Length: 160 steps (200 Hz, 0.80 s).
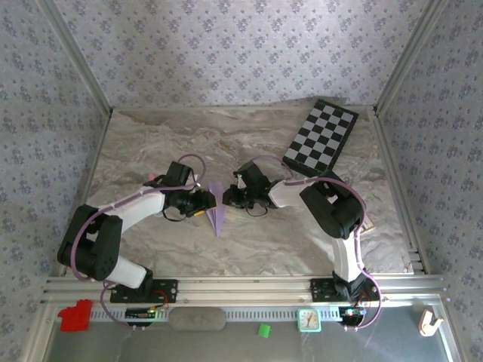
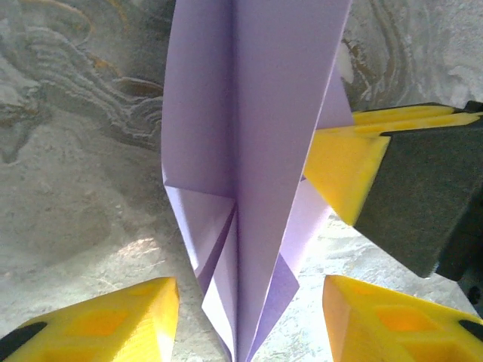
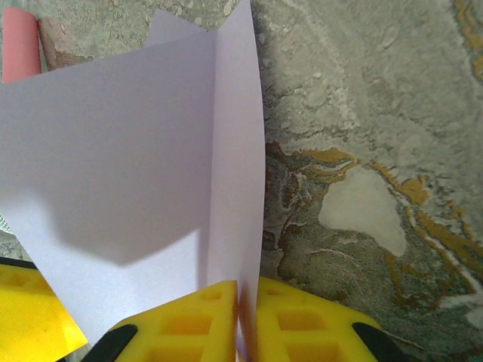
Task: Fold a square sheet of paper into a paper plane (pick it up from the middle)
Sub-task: Move a paper plane to the center of the table.
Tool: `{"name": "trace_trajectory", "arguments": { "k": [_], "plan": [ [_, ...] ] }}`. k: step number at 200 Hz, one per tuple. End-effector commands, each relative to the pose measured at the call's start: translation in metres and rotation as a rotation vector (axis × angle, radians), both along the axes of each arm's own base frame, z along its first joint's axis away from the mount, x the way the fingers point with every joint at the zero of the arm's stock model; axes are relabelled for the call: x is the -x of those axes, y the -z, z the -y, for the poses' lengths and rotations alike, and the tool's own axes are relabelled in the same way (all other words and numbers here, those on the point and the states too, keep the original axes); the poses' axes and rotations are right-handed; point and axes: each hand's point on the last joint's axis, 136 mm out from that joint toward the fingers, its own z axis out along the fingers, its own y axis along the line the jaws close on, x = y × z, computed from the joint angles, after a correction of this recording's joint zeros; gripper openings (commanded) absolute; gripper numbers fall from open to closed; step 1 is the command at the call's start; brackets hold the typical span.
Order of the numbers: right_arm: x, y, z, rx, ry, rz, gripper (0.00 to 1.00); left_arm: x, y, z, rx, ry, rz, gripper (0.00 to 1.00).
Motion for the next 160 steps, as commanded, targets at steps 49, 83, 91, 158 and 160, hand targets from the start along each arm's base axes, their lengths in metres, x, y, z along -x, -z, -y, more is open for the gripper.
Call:
{"name": "trace_trajectory", "arguments": {
  "k": [49, 83, 91, 158, 160],
  "plan": [
    [0.002, 0.021, 0.014, 0.074, 0.026, -0.058, 0.13, 0.013, -0.004, 0.014, 0.014, 0.048, -0.001, 0.47],
    [0.001, 0.022, 0.013, 0.073, 0.027, -0.061, 0.13, 0.014, -0.008, 0.016, 0.020, 0.050, 0.004, 0.42],
    [0.002, 0.023, 0.013, 0.074, 0.026, -0.062, 0.13, 0.015, -0.008, 0.016, 0.020, 0.051, 0.003, 0.41],
    [0.002, 0.022, 0.013, 0.068, 0.026, -0.066, 0.13, 0.014, 0.000, 0.019, -0.036, 0.073, -0.004, 0.36],
    [0.002, 0.022, 0.013, 0.068, 0.027, -0.066, 0.13, 0.014, 0.000, 0.019, -0.039, 0.072, -0.003, 0.36]
  ]
}}
